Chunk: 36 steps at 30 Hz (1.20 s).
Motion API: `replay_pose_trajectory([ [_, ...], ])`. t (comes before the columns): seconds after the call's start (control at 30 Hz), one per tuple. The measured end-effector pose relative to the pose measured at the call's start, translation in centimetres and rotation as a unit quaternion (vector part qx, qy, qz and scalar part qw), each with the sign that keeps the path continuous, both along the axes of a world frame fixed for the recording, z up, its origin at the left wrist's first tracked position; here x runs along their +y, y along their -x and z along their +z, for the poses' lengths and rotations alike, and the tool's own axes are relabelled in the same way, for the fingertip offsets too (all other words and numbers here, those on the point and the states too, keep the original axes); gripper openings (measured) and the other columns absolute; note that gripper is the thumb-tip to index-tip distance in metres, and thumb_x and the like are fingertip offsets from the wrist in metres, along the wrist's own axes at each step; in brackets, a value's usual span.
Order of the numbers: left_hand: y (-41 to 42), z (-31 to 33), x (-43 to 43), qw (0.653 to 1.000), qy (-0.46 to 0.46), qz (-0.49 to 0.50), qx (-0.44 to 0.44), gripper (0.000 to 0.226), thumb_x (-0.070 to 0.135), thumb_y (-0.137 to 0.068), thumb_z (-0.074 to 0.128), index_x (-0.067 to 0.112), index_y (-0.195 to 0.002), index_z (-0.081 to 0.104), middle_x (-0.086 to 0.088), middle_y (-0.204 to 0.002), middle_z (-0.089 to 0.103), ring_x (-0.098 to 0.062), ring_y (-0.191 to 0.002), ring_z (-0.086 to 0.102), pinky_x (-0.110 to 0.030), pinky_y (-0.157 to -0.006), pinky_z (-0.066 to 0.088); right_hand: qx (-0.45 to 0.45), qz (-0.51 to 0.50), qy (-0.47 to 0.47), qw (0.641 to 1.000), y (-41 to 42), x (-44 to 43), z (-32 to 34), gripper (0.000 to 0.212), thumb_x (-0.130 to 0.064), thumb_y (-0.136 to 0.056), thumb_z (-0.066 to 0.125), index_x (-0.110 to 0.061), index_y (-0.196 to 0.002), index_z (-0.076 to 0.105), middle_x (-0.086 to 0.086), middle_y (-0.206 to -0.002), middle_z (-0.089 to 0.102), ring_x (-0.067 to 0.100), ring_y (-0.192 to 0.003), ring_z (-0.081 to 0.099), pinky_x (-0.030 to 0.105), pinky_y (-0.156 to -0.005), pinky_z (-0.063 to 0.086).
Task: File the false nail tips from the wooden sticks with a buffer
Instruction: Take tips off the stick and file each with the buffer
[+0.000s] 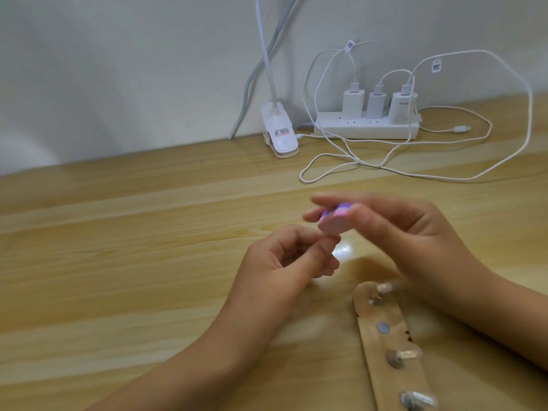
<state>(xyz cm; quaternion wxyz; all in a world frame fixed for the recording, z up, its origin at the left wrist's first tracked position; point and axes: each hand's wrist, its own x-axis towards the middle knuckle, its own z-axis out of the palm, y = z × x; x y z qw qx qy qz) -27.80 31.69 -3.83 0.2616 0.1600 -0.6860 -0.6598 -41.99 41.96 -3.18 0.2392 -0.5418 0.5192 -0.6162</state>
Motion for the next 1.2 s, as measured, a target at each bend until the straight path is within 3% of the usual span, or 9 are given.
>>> replay_pose_trajectory([
  [0.17,0.0,-0.4,-0.2,1.000,-0.007,-0.009,-0.002,0.011,0.024,-0.083,0.071,0.021,-0.093,0.073,0.000,-0.077,0.073,-0.005,-0.070,0.067,-0.011,-0.066,0.048,-0.124,-0.037,0.006,0.992,1.1,-0.5,0.3,0.036,-0.054,-0.082,0.066,-0.032,-0.110,0.072,0.001,-0.105,0.074,0.013,-0.107,0.065,0.022,-0.087,0.050],
  [0.33,0.0,-0.2,-0.1,1.000,-0.025,0.006,0.012,0.012,0.022,-0.078,0.077,0.019,-0.080,0.065,-0.005,-0.071,0.073,-0.009,-0.067,0.068,-0.013,-0.063,0.049,-0.097,-0.030,-0.032,0.994,0.6,-0.4,0.2,0.014,-0.036,-0.083,0.072,-0.024,-0.091,0.072,0.010,-0.097,0.073,0.011,-0.088,0.065,0.025,-0.084,0.052],
  [0.5,0.0,0.0,0.2,0.999,-0.031,0.006,0.020,0.018,0.021,-0.073,0.071,0.007,-0.082,0.063,-0.004,-0.070,0.073,-0.008,-0.066,0.069,-0.013,-0.062,0.049,-0.086,-0.023,-0.085,0.992,0.1,-0.4,0.2,0.022,-0.031,-0.081,0.071,-0.011,-0.090,0.071,-0.002,-0.079,0.071,0.005,-0.075,0.063,0.013,-0.072,0.049],
  [0.63,0.0,0.1,0.1,0.999,-0.034,0.014,0.014,0.019,0.024,-0.073,0.071,0.009,-0.082,0.064,-0.004,-0.070,0.073,-0.008,-0.065,0.067,-0.013,-0.062,0.049,-0.097,-0.031,-0.037,0.994,0.0,-0.2,0.5,0.021,-0.037,-0.083,0.064,-0.021,-0.091,0.075,0.016,-0.088,0.070,0.019,-0.090,0.067,0.022,-0.081,0.053],
  [0.73,0.0,0.1,0.2,0.999,-0.033,0.009,0.022,0.022,0.022,-0.074,0.070,0.004,-0.084,0.063,-0.003,-0.072,0.074,-0.007,-0.066,0.068,-0.013,-0.062,0.049,-0.047,-0.019,-0.084,0.995,0.0,-0.2,0.5,0.015,-0.037,-0.088,0.066,-0.033,-0.080,0.078,0.015,-0.099,0.072,0.024,-0.106,0.066,0.024,-0.088,0.052],
  [0.83,0.0,0.1,0.2,0.999,-0.027,0.013,0.018,0.017,0.025,-0.073,0.071,0.010,-0.081,0.065,-0.005,-0.071,0.073,-0.008,-0.066,0.067,-0.013,-0.062,0.049,-0.051,-0.032,-0.043,0.997,-0.3,0.0,0.7,0.018,-0.033,-0.090,0.068,-0.022,-0.083,0.080,0.003,-0.110,0.073,0.012,-0.106,0.067,0.017,-0.087,0.049],
  [0.93,-0.1,0.0,0.1,0.999,-0.029,0.014,0.017,0.017,0.023,-0.074,0.071,0.009,-0.081,0.065,-0.005,-0.070,0.073,-0.009,-0.066,0.068,-0.014,-0.063,0.050,-0.051,-0.032,-0.063,0.996,-0.5,-0.1,0.8,0.014,-0.033,-0.087,0.068,-0.025,-0.090,0.079,-0.006,-0.109,0.074,0.004,-0.106,0.067,0.011,-0.086,0.047],
  [1.03,-0.1,0.1,0.2,0.999,-0.027,0.015,0.017,0.017,0.025,-0.073,0.071,0.010,-0.080,0.065,-0.005,-0.069,0.072,-0.008,-0.065,0.067,-0.013,-0.062,0.049,-0.032,-0.041,-0.049,0.997,-0.7,0.1,0.7,0.016,-0.034,-0.086,0.066,-0.030,-0.094,0.079,-0.004,-0.107,0.074,0.006,-0.104,0.067,0.011,-0.085,0.047],
  [1.2,-0.1,0.0,0.2,0.999,-0.024,0.016,0.013,0.016,0.024,-0.074,0.072,0.011,-0.080,0.065,-0.005,-0.069,0.072,-0.009,-0.066,0.068,-0.015,-0.063,0.051,-0.005,-0.051,-0.057,0.997,-0.6,0.1,0.5,0.022,-0.031,-0.088,0.062,-0.022,-0.101,0.077,-0.005,-0.102,0.074,0.005,-0.101,0.068,0.013,-0.085,0.048],
])
